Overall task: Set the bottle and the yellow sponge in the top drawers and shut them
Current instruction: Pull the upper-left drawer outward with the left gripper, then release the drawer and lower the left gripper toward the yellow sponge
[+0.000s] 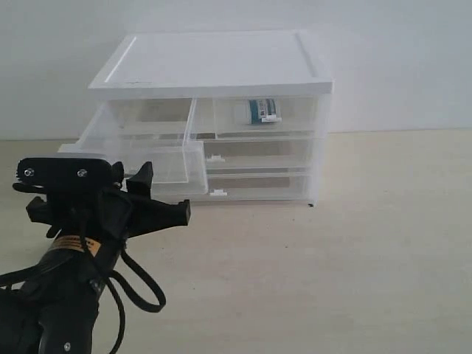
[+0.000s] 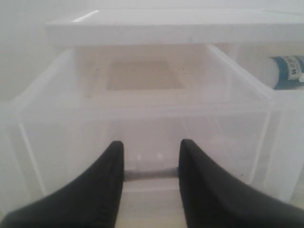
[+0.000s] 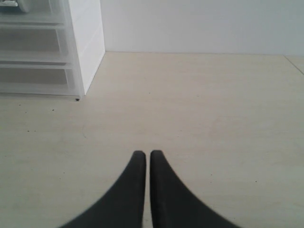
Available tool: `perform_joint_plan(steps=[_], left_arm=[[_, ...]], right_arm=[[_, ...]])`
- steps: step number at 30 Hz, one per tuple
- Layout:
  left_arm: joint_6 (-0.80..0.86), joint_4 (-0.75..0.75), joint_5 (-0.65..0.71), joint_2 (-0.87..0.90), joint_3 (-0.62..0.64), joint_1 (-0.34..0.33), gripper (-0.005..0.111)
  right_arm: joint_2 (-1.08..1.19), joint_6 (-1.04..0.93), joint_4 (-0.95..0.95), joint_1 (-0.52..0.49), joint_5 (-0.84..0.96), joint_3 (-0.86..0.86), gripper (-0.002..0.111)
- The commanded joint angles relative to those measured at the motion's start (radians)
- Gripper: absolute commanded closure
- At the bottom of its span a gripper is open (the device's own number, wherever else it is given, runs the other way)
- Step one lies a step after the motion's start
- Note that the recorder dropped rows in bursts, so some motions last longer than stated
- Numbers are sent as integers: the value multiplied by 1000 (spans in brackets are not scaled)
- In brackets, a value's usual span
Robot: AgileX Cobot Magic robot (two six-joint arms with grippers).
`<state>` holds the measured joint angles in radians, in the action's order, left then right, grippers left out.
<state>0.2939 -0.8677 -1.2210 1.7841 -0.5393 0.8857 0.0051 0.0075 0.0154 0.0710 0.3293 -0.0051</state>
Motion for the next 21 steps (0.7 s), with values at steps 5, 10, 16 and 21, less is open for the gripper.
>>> perform_joint_plan(steps=[5, 10, 16, 21], left_arm=[[38, 68, 0, -15, 17, 8, 18], [90, 50, 129, -32, 17, 8, 19], [221, -32, 341, -138, 27, 8, 22], [393, -81, 534, -287, 31, 8, 22]], right_arm=[[-5, -2, -2, -2, -6, 5, 107], [-5, -2, -2, -2, -6, 5, 107], [-5, -2, -2, -2, -6, 5, 107], [-5, -2, -2, -2, -6, 5, 107]])
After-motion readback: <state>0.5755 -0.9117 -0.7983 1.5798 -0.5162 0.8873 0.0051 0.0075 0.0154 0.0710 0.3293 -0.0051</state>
